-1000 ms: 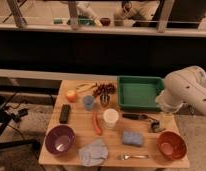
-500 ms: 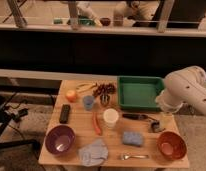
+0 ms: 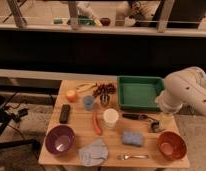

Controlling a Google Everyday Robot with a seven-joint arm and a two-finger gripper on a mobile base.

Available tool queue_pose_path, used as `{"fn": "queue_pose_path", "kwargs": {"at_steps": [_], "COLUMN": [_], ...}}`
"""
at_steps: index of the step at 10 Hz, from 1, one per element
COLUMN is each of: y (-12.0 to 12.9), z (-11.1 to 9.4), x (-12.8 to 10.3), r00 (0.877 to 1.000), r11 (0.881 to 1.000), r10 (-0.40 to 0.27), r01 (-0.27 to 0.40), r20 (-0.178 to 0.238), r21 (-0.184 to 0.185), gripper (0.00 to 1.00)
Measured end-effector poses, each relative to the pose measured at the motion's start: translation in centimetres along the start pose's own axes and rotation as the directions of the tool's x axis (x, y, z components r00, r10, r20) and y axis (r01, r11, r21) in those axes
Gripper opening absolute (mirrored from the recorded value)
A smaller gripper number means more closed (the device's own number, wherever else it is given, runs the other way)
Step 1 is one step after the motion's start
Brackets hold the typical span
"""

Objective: Place sponge in red bowl

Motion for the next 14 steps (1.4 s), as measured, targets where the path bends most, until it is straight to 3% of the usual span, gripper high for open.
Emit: {"fn": "queue_pose_path", "kwargs": {"at_steps": [5, 7, 10, 14], "y": [3.5, 6.1, 7.8, 8.9], "z": [0.6, 2.2, 4.1, 6.2], "x": [-2.3, -4.2, -6.0, -9.1], "r00": [0.999, 0.997, 0.993, 0.980], "r11": [0.998, 0.997, 0.992, 0.981], "r10": [-0.052, -0.075, -0.103, -0.172], "r01": [0.051, 0.075, 0.107, 0.180], "r20": [0.016, 0.031, 0.063, 0.104], "r21": [0.021, -0.017, -0.060, -0.069], "gripper": [0.80, 0.80, 0.80, 0.80]}}
